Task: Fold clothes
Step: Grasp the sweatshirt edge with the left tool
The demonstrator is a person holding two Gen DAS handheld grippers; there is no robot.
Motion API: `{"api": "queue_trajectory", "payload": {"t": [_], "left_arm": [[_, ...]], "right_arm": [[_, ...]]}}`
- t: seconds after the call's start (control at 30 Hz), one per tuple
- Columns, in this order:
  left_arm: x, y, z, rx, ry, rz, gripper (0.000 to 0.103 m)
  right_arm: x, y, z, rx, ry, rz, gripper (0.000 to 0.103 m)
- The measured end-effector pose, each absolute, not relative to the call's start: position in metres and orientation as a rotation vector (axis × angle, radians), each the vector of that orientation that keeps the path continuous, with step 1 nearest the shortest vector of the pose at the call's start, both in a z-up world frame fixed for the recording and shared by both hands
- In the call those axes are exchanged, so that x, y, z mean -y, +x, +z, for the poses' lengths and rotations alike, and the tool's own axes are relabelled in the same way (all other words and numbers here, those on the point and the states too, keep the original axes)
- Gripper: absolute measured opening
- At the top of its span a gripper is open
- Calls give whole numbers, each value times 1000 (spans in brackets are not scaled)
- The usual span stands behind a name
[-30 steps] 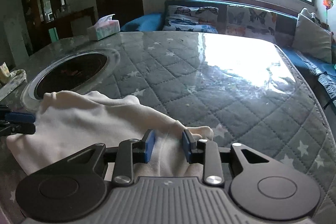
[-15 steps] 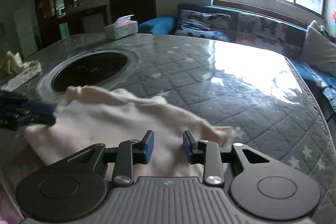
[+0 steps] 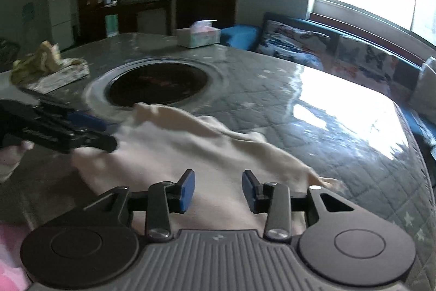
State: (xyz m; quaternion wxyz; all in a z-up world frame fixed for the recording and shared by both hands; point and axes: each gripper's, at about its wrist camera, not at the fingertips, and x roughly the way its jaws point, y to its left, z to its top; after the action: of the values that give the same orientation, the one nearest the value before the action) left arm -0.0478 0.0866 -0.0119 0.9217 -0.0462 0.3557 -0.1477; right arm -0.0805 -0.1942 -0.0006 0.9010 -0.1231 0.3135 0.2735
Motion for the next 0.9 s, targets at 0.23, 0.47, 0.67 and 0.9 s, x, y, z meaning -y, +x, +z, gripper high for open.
{"api": "queue_trajectory", "payload": {"t": [0.23, 0.47, 0.67, 0.9], "left_arm": [[-94, -51, -11, -723, -106, -285, 69], [-106, -54, -9, -703, -131, -259, 86], [-113, -57, -5, -653, -159, -249, 99], [-119, -60, 0, -599, -186, -232, 103]], "right_arm": [[157, -100, 1, -646, -325, 680, 46], [121, -113, -5, -650, -413, 777, 48], [108, -118, -8, -650, -451, 805, 51], [111, -119, -11, -665, -424, 780, 54]]}}
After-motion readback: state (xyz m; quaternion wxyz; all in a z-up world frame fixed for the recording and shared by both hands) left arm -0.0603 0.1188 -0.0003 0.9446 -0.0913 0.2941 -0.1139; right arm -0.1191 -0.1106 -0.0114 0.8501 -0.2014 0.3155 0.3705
